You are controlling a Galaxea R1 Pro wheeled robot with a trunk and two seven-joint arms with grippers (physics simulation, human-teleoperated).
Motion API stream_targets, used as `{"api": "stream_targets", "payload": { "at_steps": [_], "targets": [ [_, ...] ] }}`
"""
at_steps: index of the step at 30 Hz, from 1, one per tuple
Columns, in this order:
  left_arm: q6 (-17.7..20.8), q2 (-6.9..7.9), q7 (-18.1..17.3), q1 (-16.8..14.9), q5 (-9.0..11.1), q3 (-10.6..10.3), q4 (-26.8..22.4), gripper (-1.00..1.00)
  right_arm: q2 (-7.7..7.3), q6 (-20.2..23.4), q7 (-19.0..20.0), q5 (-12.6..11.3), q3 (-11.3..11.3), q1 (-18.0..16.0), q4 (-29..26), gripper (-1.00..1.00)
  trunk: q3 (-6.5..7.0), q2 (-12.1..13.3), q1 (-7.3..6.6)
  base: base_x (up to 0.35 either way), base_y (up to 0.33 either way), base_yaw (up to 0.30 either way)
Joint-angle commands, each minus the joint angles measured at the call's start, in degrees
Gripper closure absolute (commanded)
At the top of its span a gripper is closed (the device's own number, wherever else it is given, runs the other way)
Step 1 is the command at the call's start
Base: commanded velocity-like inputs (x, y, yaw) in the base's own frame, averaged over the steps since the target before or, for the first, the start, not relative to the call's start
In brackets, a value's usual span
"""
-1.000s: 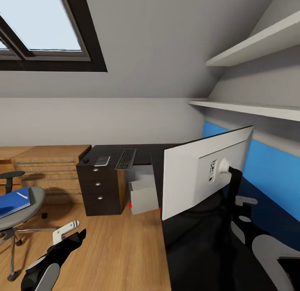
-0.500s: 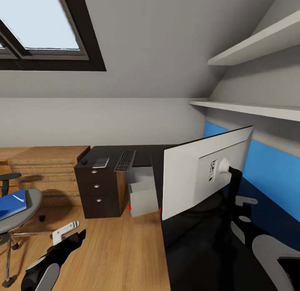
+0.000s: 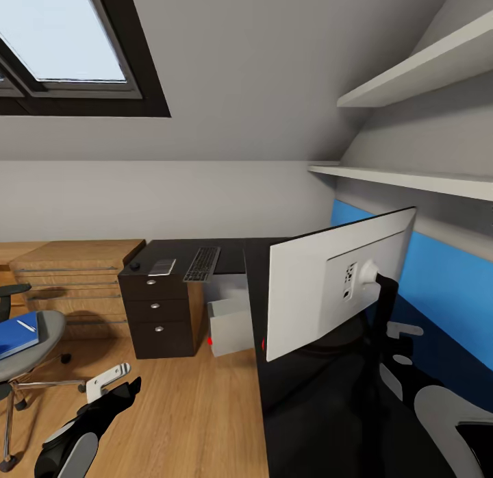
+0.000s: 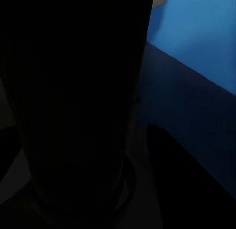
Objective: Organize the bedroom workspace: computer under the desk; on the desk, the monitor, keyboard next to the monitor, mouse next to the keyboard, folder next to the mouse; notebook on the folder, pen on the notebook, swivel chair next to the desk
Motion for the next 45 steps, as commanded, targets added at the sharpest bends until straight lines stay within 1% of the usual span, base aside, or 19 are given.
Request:
{"api": "stream_targets", "payload": {
  "at_steps": [1, 8, 9, 15, 26, 35, 38, 39, 45],
  "targets": [
    [0.1, 0.04, 0.5, 0.0, 0.6, 0.0, -0.1, -1.0, -0.01, -0.3, 0.0, -0.2, 0.3, -0.1, -0.1, 1.0, -0.06, 0.0, 0.0, 0.0, -0.003, 0.0],
    [0.1, 0.05, 0.5, 0.0, 0.6, 0.0, -0.1, -1.0, -0.01, -0.3, 0.0, -0.1, 0.3, -0.1, -0.1, 1.0, -0.06, 0.0, 0.0, 0.0, 0.0, 0.0],
    [0.1, 0.07, 0.5, 0.0, 0.6, 0.0, -0.1, -1.0, -0.01, -0.3, 0.0, -0.1, 0.3, 0.0, -0.1, -1.0, -0.06, 0.0, 0.0, 0.0, 0.0, 0.0],
    [0.2, 0.03, 0.4, 0.0, 0.5, 1.1, -0.1, -1.0, -0.01, -0.4, 0.0, -0.1, 0.3, 0.0, -0.1, -1.0, -0.06, 0.0, 0.0, 0.0, 0.0, 0.0],
    [0.2, 0.02, 0.4, 0.0, 0.5, 1.4, -0.1, -1.0, -0.01, -0.3, 0.0, -0.1, 0.3, 0.0, -0.1, -1.0, -0.06, 0.0, 0.0, 0.0, 0.0, 0.0],
    [0.2, 0.02, 0.4, 0.0, 0.6, 1.5, -0.1, -1.0, -0.01, -0.3, 0.0, -0.1, 0.3, 0.0, -0.1, -1.0, -0.06, 0.0, 0.0, -0.2, 0.0, 0.0],
    [0.2, 0.02, 0.4, 0.0, 0.6, 1.5, -0.1, -1.0, 0.03, -0.3, 0.0, 1.0, 0.3, 0.0, -0.1, -1.0, -0.06, 0.0, 0.0, -0.052, 0.0, 0.0],
    [0.2, 0.02, 0.4, 0.0, 0.5, 1.5, -0.1, -1.0, 0.1, -0.3, 0.0, 1.9, 0.3, 0.0, -0.1, -1.0, -0.06, 0.0, 0.0, -0.017, 0.0, 0.0],
    [0.2, 0.02, 0.4, 0.0, 0.5, 1.5, -0.1, -1.0, 0.2, -0.3, 0.0, 2.9, 0.3, 0.0, -0.1, -1.0, -0.06, 0.0, 0.0, -0.041, 0.0, 0.0]
  ]
}}
